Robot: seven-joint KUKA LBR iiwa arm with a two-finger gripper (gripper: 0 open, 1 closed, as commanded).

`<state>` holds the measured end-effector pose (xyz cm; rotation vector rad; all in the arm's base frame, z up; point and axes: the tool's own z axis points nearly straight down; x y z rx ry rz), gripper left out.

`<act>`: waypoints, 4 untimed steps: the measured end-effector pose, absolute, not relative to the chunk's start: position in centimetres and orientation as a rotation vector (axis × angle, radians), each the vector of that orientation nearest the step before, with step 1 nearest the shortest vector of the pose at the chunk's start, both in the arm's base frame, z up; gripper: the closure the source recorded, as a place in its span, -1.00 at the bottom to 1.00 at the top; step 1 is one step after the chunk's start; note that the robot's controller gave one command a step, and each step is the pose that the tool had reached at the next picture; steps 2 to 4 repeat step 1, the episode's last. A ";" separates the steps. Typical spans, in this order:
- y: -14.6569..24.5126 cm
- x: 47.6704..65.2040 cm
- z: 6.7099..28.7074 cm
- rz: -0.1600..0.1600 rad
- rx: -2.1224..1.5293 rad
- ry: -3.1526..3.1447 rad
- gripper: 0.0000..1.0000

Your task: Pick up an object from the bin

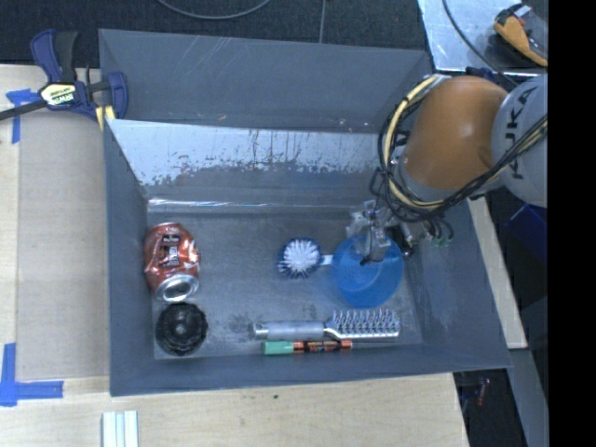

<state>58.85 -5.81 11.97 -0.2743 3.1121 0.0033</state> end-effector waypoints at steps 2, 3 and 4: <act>-5.9 59.1 15.5 0.000 -0.272 3.102 1.00; -5.9 59.1 15.5 0.000 -0.272 3.102 1.00; -5.9 59.1 15.5 0.000 -0.272 3.102 1.00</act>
Offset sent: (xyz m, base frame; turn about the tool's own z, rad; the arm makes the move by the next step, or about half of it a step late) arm 0.0025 -0.0004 0.0741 0.0010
